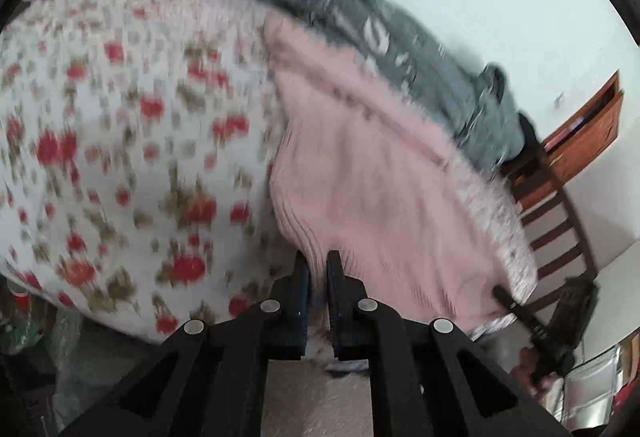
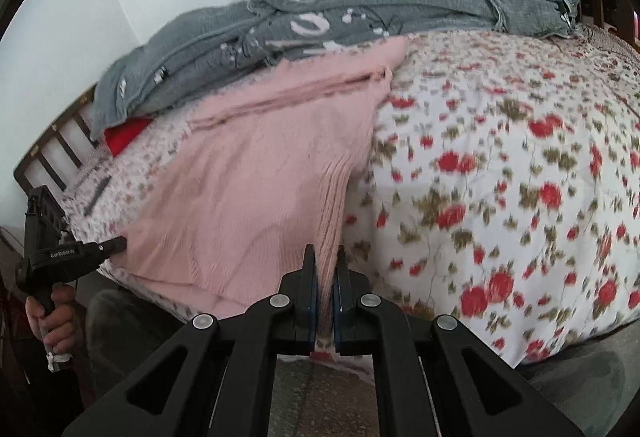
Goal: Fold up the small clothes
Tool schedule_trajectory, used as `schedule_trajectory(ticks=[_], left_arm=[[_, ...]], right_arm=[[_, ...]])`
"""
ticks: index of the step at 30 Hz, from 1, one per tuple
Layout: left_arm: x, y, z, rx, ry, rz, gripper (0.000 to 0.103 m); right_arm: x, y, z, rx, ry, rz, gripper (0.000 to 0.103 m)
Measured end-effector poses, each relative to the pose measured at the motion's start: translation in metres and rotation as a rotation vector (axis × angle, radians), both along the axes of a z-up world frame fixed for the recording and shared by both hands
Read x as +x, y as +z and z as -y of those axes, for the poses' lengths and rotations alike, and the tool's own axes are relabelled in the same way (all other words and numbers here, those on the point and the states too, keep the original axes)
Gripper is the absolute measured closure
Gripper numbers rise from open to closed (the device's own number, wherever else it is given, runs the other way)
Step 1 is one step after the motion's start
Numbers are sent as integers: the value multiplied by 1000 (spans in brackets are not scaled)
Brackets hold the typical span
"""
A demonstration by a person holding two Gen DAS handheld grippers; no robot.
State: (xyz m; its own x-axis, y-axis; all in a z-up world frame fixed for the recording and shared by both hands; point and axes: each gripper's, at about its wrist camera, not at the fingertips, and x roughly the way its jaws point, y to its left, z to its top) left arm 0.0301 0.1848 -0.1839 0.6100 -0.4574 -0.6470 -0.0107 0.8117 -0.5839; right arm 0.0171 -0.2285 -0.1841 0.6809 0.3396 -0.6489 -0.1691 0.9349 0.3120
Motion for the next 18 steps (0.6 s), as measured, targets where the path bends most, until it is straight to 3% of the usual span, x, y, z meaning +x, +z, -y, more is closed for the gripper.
schedule_trajectory(ticks=[3, 10, 18], left_arm=[[8, 31, -8, -35, 14, 58, 95], [42, 78, -1, 3, 19, 145, 95], [106, 99, 1, 58, 60, 173, 94]], right_arm=[[9, 21, 5, 81, 12, 15, 97], [43, 76, 12, 219, 28, 82, 98], [105, 108, 18, 227, -4, 108, 98]])
